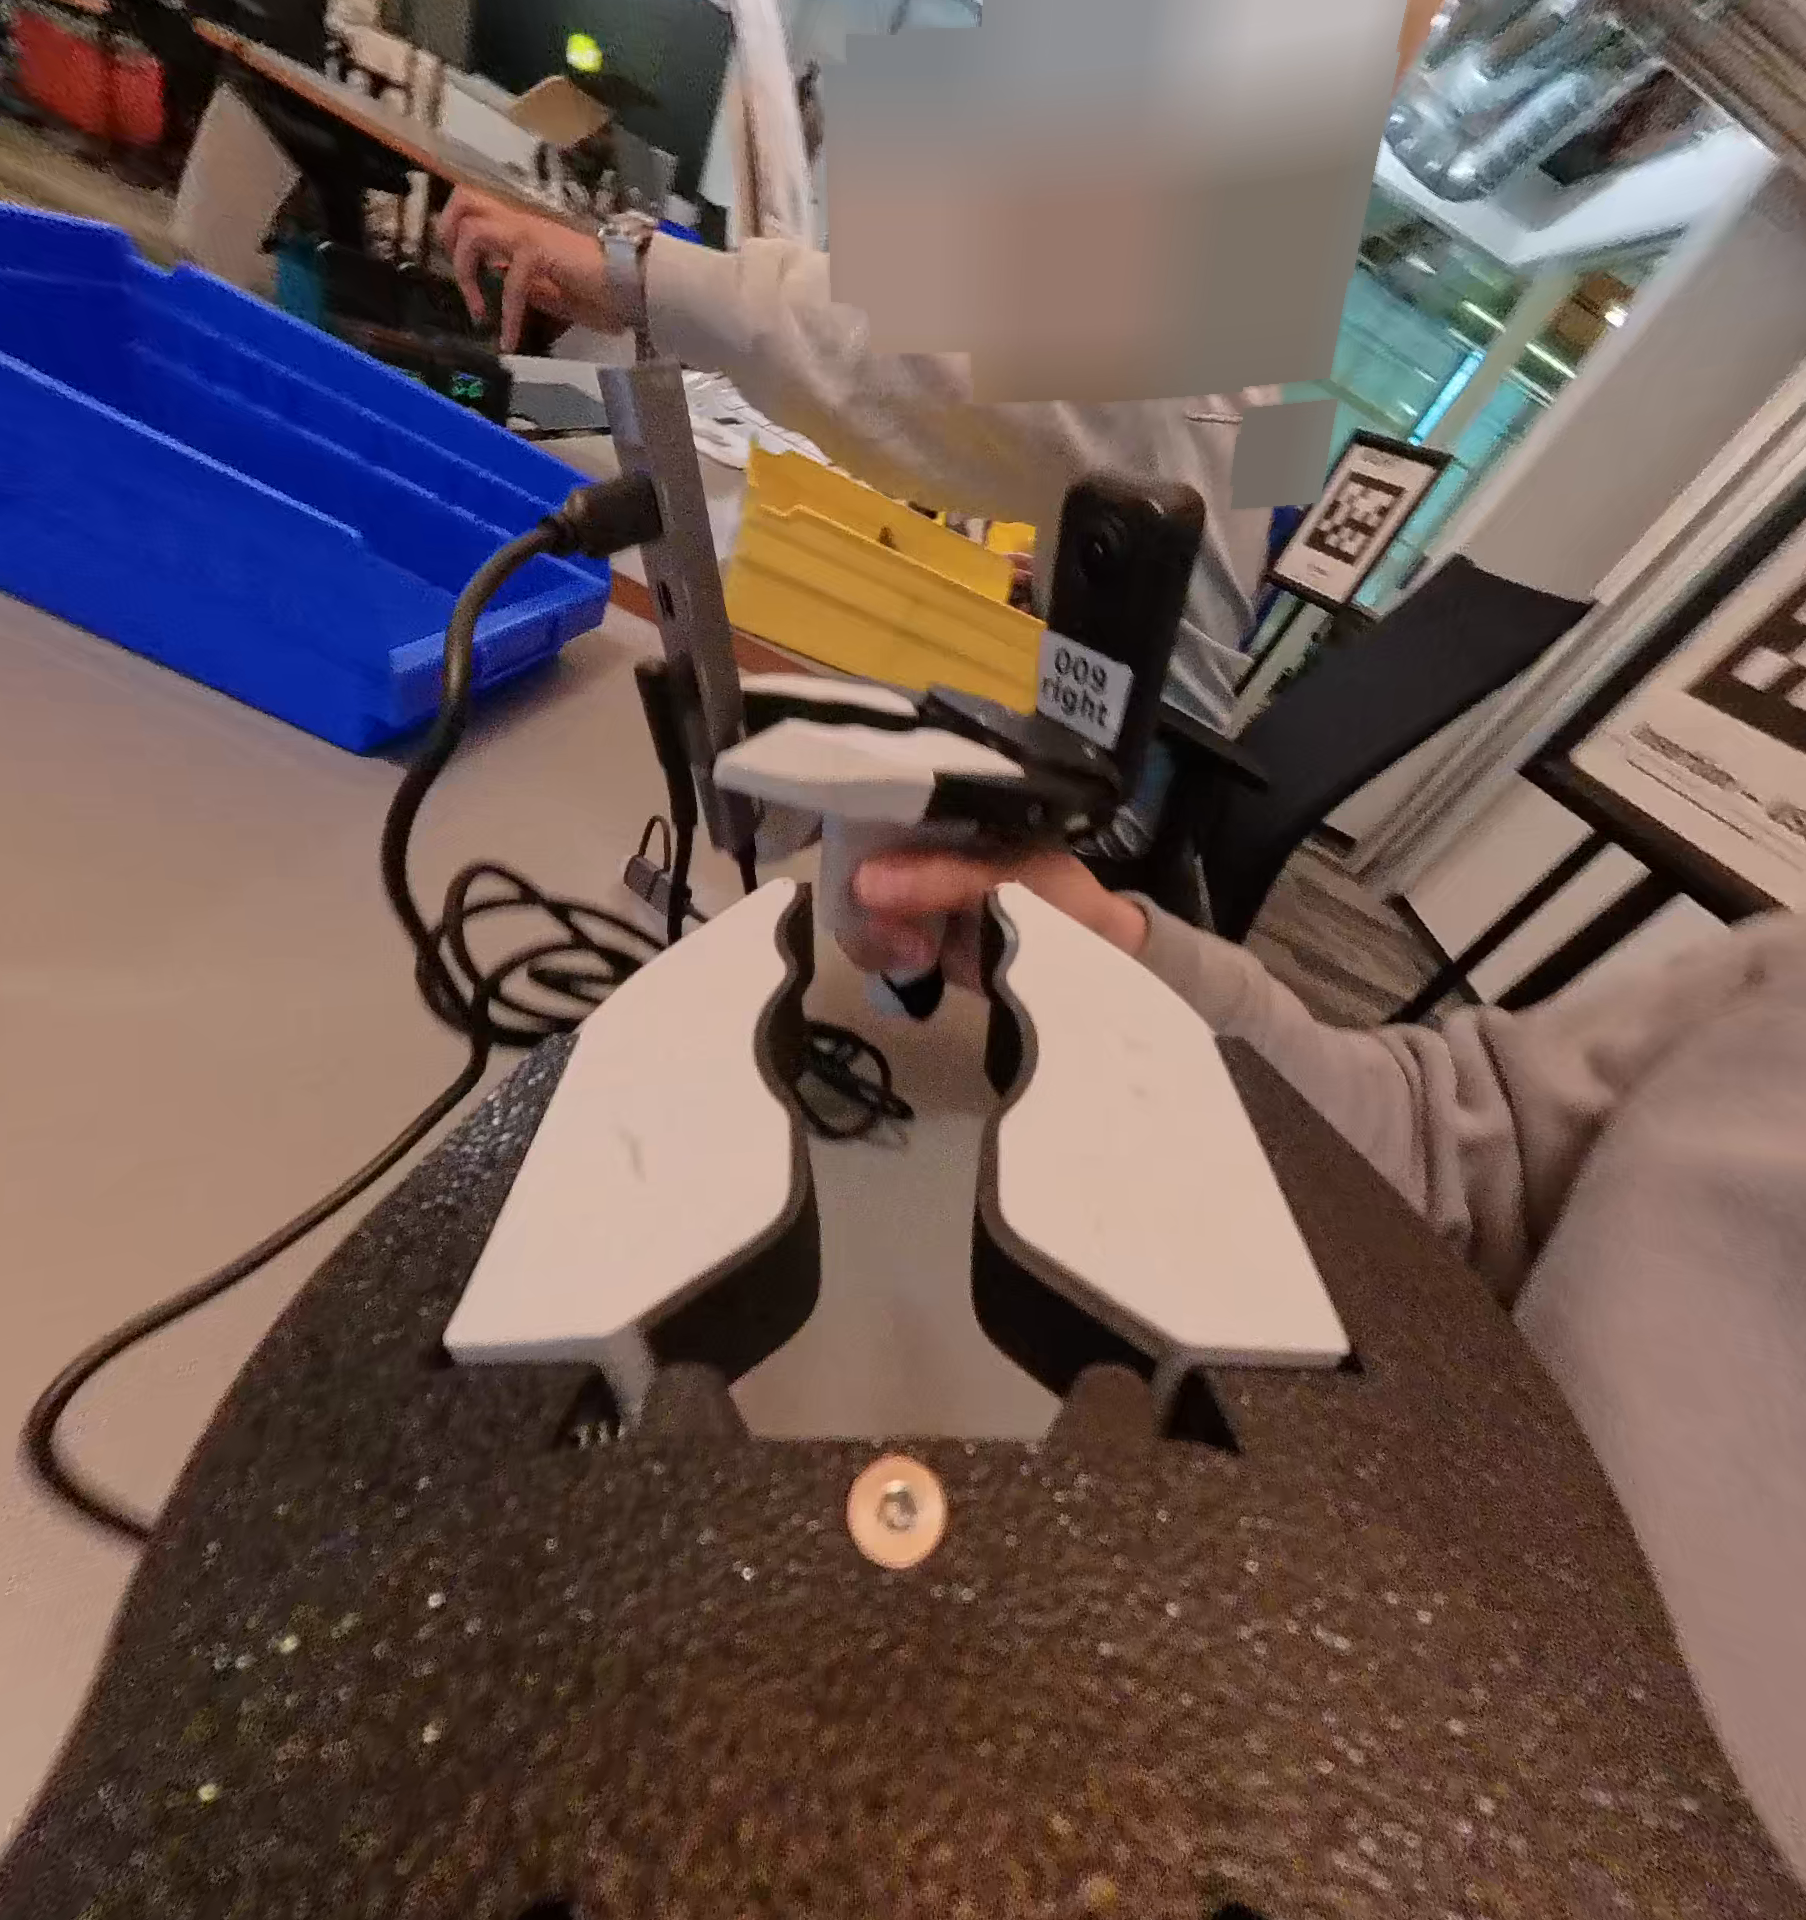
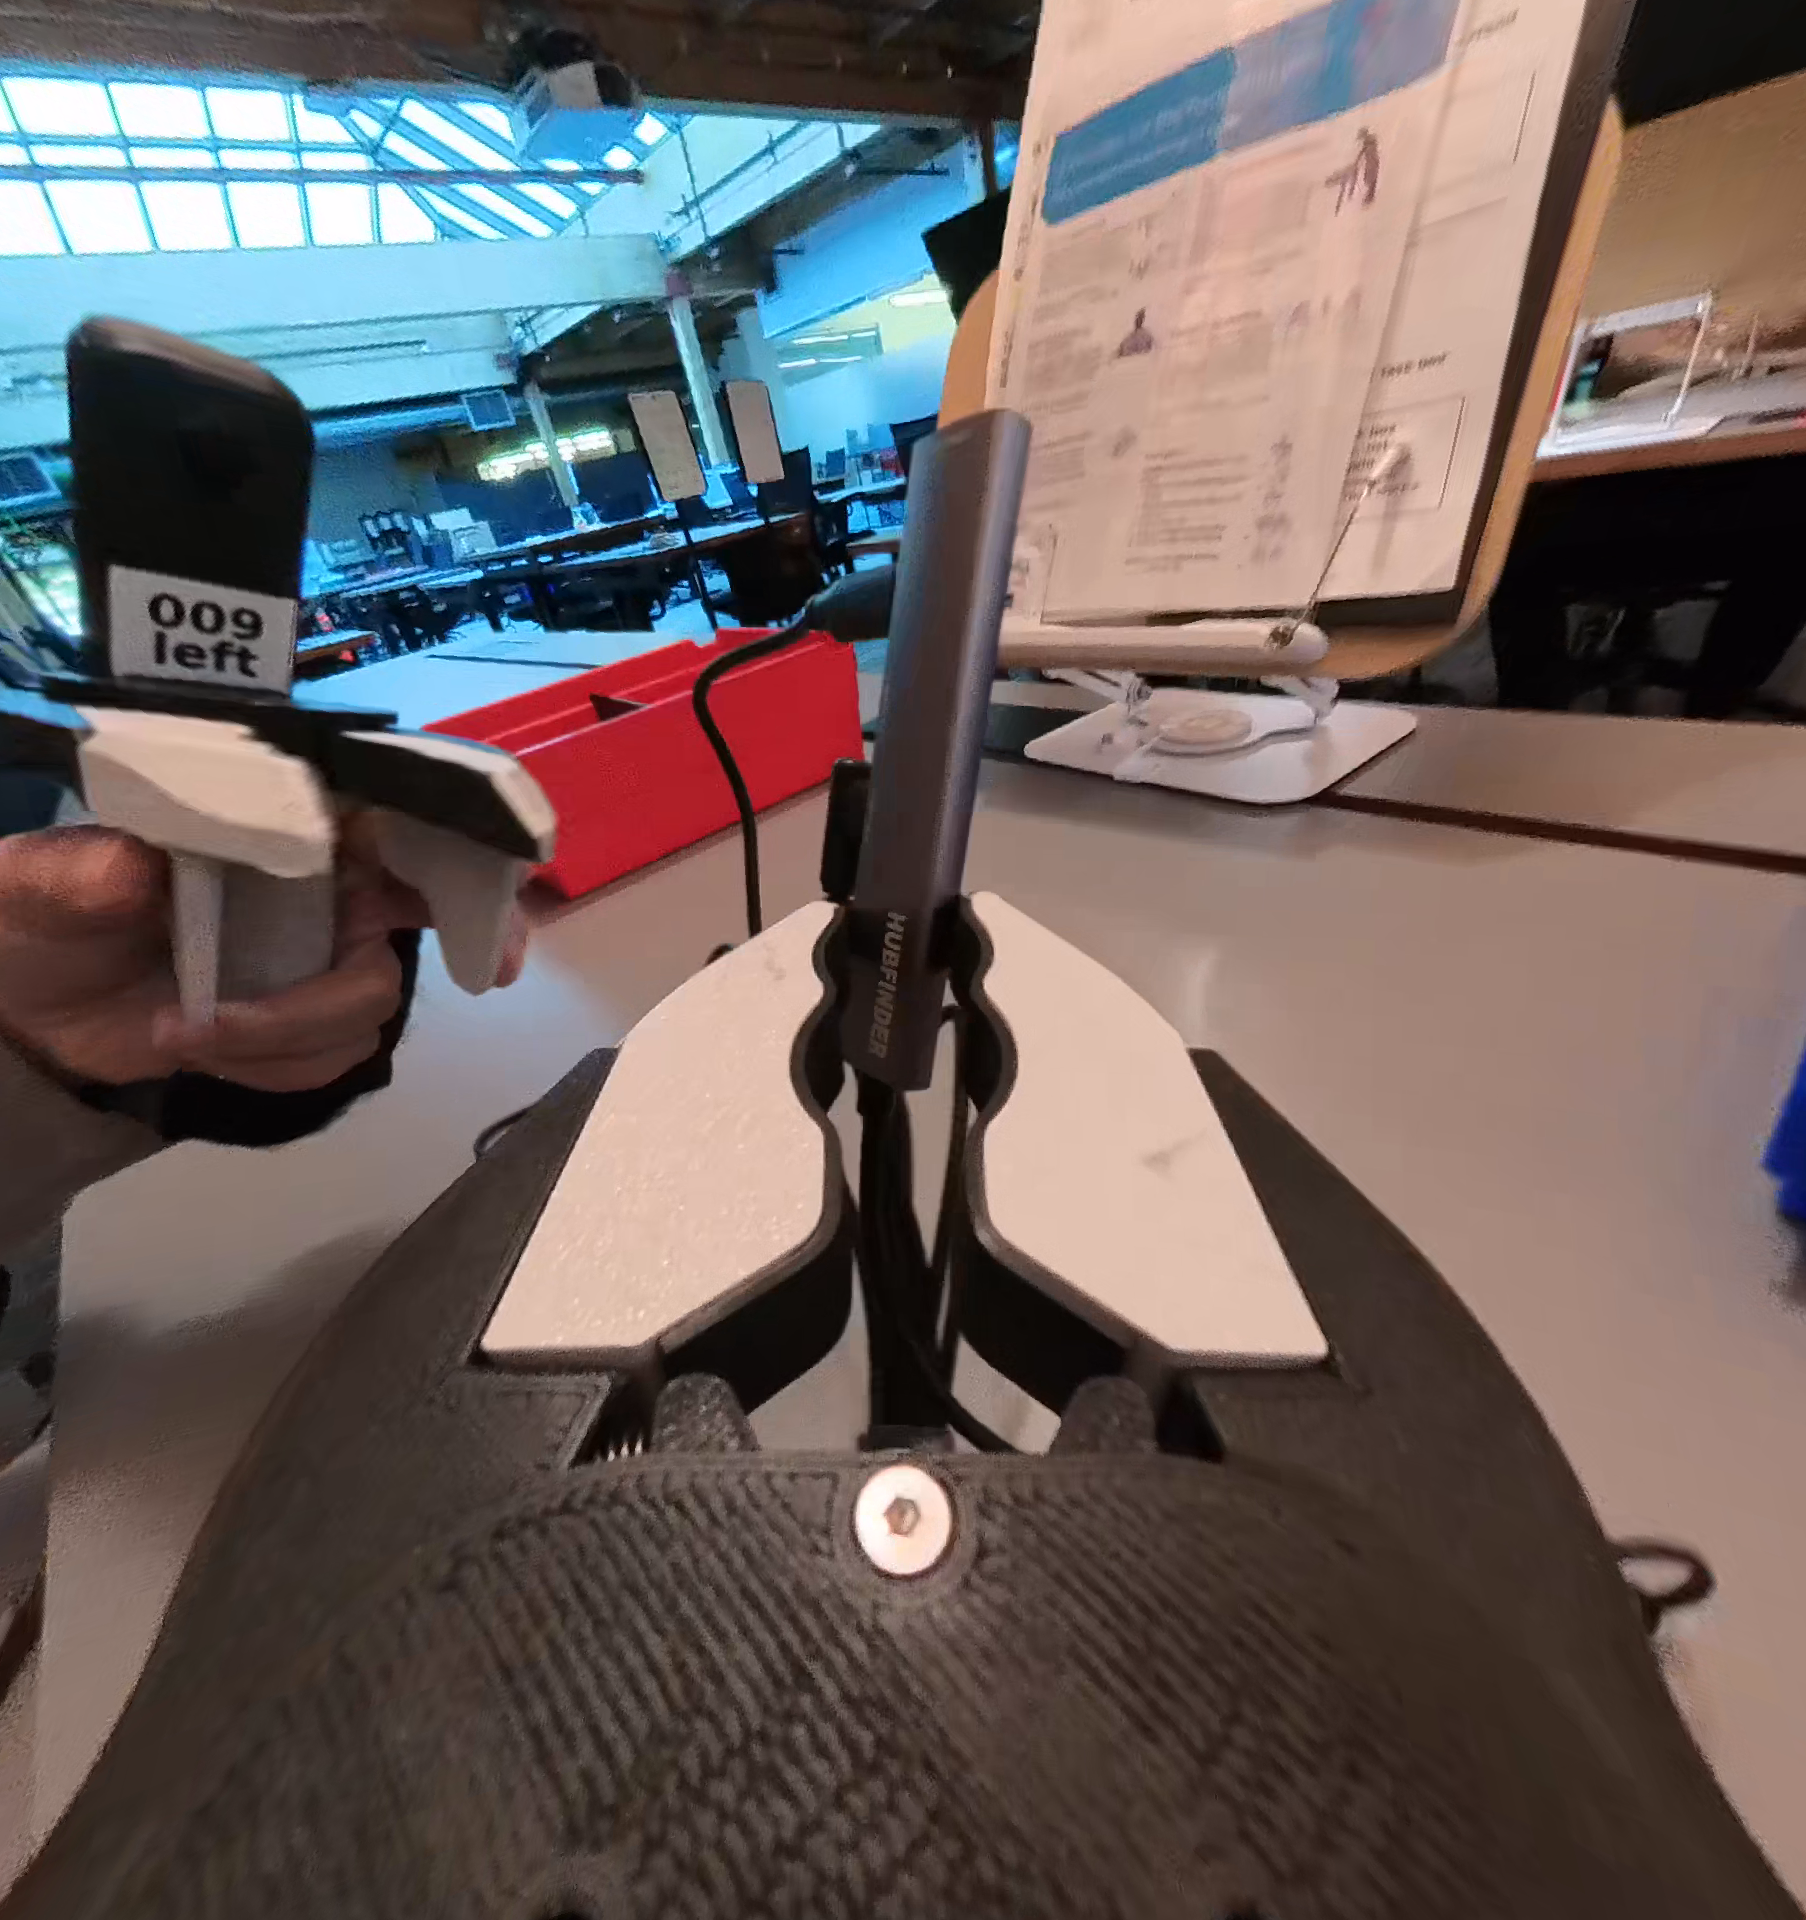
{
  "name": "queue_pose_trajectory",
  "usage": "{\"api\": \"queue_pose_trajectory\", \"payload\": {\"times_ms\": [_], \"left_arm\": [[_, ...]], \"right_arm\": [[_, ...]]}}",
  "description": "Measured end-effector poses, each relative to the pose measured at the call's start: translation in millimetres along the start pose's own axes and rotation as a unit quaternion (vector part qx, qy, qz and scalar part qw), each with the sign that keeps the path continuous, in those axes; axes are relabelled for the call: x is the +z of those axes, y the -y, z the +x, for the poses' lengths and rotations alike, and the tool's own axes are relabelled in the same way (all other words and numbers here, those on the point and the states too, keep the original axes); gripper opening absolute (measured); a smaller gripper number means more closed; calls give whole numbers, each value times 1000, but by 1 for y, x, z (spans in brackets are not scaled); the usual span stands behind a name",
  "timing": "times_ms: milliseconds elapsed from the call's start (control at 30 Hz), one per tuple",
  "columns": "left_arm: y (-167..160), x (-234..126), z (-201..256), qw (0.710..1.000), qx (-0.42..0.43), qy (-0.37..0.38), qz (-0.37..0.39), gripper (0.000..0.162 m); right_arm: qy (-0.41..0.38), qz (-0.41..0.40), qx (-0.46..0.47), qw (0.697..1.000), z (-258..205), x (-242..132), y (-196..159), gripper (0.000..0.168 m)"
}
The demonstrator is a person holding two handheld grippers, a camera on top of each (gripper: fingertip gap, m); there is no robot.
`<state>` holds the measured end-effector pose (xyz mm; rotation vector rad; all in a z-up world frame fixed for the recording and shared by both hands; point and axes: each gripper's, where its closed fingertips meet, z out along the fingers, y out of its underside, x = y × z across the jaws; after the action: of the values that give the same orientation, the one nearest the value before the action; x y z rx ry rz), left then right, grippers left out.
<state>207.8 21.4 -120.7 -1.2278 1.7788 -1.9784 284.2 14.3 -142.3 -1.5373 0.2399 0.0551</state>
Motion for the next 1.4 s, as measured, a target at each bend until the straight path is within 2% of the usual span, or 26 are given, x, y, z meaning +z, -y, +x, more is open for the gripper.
{"api": "queue_pose_trajectory", "payload": {"times_ms": [100, 167, 233, 333, 567, 667, 767, 867, 933, 1133, 1233, 1333, 1400], "left_arm": [[2, -33, 0, 999, 33, 1, 19, 30], [4, -61, -24, 997, 41, 59, 37, 29], [0, -85, -49, 993, 31, 104, 41, 29], [-3, -106, -63, 991, 3, 113, 73, 28], [-32, -113, -84, 989, -48, 99, 96, 27], [-39, -110, -84, 990, -56, 80, 101, 26], [-38, -106, -79, 993, -45, 61, 86, 24], [-36, -103, -73, 994, -37, 50, 85, 23], [-39, -101, -69, 996, -36, 39, 77, 23], [-45, -98, -65, 998, -25, 37, 50, 22], [-47, -97, -66, 998, -24, 42, 42, 22], [-51, -97, -68, 998, -25, 51, 32, 24], [-51, -98, -70, 998, -28, 59, 25, 24]], "right_arm": [[-6, 26, -30, 999, 2, -11, 33, 9], [0, 48, -44, 998, 1, -15, 62, 9], [11, 55, -62, 996, 1, -14, 89, 9], [13, 67, -92, 993, 6, -9, 133, 9], [-35, 104, -134, 985, 67, -11, 259, 10], [-102, 101, -171, 975, 103, -16, 299, 9], [-197, 83, -190, 958, 158, -17, 314, 10], [-275, 50, -197, 940, 217, -10, 298, 10], [-295, 35, -181, 938, 248, -2, 277, 10], [-264, 23, -55, 963, 305, 39, 187, 9], [-264, -7, -21, 964, 323, 50, 144, 9], [-275, -117, 33, 954, 338, 49, 83, 9], [-281, -164, 55, 944, 340, 41, 56, 13]]}}
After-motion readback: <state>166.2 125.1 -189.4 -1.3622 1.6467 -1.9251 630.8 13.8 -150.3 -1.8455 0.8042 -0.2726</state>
